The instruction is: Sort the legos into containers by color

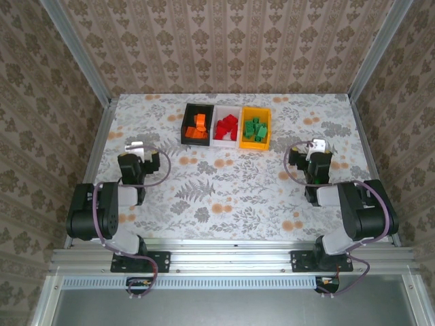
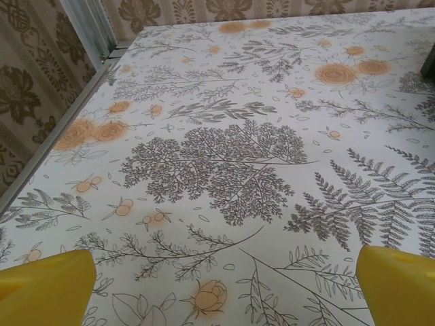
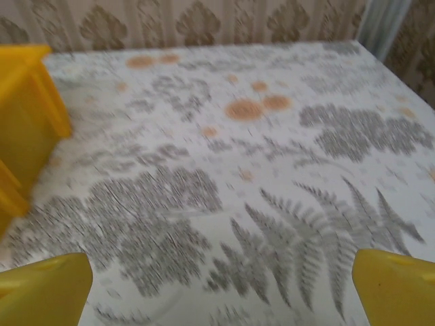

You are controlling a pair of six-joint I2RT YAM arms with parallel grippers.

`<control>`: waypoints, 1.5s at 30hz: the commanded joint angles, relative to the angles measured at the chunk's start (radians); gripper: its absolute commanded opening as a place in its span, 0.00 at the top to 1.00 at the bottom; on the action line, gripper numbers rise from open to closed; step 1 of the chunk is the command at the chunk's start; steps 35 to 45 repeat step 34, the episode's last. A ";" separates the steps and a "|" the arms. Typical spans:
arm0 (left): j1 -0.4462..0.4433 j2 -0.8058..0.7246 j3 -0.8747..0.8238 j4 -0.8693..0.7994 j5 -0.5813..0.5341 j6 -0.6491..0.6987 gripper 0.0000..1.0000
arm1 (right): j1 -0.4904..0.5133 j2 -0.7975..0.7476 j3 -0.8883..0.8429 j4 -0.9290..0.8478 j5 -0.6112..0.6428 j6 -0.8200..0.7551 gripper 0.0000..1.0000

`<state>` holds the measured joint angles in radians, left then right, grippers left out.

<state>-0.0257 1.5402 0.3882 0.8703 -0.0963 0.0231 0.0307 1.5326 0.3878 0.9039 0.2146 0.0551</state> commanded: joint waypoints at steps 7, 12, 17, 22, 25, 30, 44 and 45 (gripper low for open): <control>-0.005 -0.005 0.011 -0.004 0.009 0.018 0.00 | 0.003 0.001 0.013 -0.030 -0.047 -0.005 0.00; -0.005 -0.004 0.011 -0.005 0.009 0.018 0.00 | 0.009 0.001 0.008 -0.022 -0.040 -0.011 0.00; -0.005 -0.004 0.011 -0.005 0.009 0.018 0.00 | 0.010 0.000 0.007 -0.020 -0.040 -0.011 0.00; -0.005 -0.002 0.012 -0.007 0.010 0.018 0.00 | 0.011 0.000 0.008 -0.021 -0.040 -0.011 0.00; -0.005 -0.003 0.014 -0.008 0.010 0.017 0.00 | 0.010 0.001 0.008 -0.020 -0.040 -0.011 0.00; 0.000 -0.003 0.017 -0.015 0.017 0.015 0.00 | 0.010 0.000 0.008 -0.020 -0.040 -0.011 0.00; -0.002 -0.005 0.011 -0.006 0.014 0.019 0.00 | 0.011 0.000 0.008 -0.020 -0.040 -0.011 0.00; -0.002 -0.005 0.011 -0.006 0.014 0.019 0.00 | 0.011 0.000 0.008 -0.020 -0.040 -0.011 0.00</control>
